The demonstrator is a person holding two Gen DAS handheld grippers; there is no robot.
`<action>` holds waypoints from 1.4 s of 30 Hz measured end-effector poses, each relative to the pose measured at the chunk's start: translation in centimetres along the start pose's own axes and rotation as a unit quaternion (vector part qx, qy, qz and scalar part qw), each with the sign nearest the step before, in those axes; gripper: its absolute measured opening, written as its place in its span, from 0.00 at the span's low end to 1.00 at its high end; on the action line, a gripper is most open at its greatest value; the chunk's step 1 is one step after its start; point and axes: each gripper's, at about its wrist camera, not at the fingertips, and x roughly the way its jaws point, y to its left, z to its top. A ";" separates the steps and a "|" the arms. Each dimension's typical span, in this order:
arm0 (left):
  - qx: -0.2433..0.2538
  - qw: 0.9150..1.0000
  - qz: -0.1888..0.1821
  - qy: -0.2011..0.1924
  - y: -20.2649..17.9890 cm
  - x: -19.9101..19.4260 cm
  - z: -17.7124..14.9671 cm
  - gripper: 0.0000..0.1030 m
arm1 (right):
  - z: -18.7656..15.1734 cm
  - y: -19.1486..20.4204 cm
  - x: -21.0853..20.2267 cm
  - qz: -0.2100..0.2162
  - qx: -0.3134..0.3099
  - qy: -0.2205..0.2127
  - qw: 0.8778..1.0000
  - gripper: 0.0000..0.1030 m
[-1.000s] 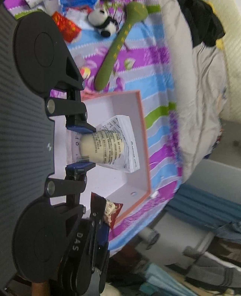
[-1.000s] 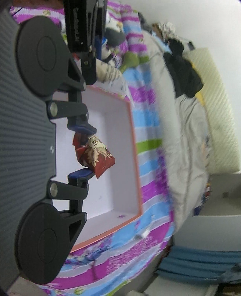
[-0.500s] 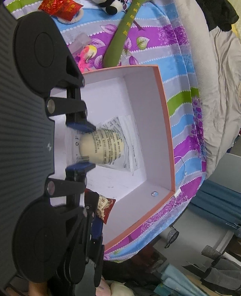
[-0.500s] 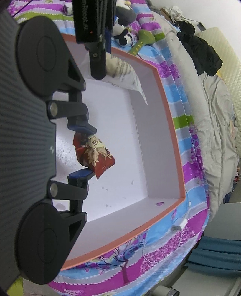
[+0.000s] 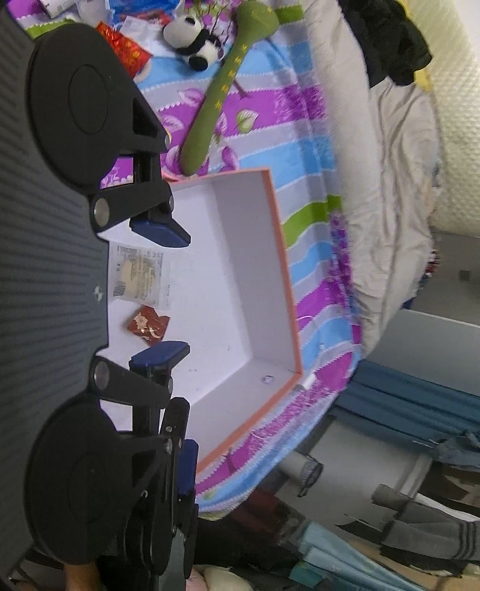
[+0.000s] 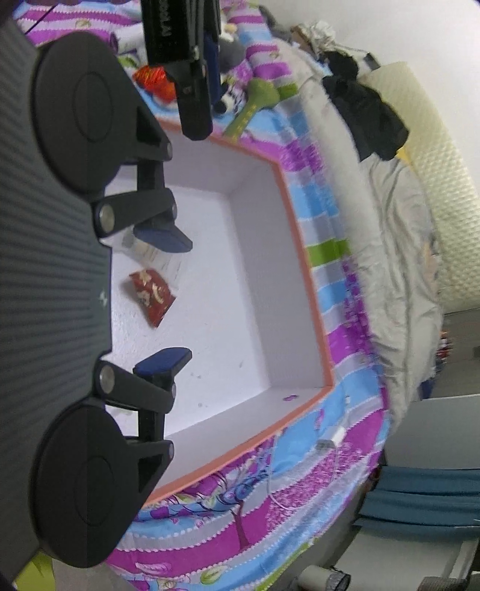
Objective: Organize soft objects
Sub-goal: 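Open both tools to drop the sponge bag and candy into the pink box, then withdraw both tools from the box back toward the pile of items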
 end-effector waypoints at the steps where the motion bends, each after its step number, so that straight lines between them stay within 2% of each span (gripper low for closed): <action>1: 0.000 1.000 0.001 -0.007 -0.1 -0.8 -0.1 0.60 | 0.0 0.2 -0.8 0.003 -0.001 -0.007 1.000 0.58; 7: -0.002 0.999 0.008 -0.043 -0.3 -5.8 -1.2 0.60 | -0.5 1.8 -4.7 0.017 -0.009 -0.044 0.999 0.58; 17: -0.008 0.996 0.015 -0.089 -0.7 -12.4 -3.7 0.60 | -2.3 3.9 -9.4 0.047 -0.023 -0.081 0.995 0.58; 30: -0.034 0.992 0.033 -0.114 0.8 -17.9 -8.2 0.60 | -5.3 7.0 -12.2 0.075 -0.047 -0.092 0.992 0.58; 42: -0.068 0.989 0.061 -0.118 2.9 -21.9 -13.2 0.60 | -8.8 10.5 -13.4 0.107 -0.072 -0.080 0.988 0.58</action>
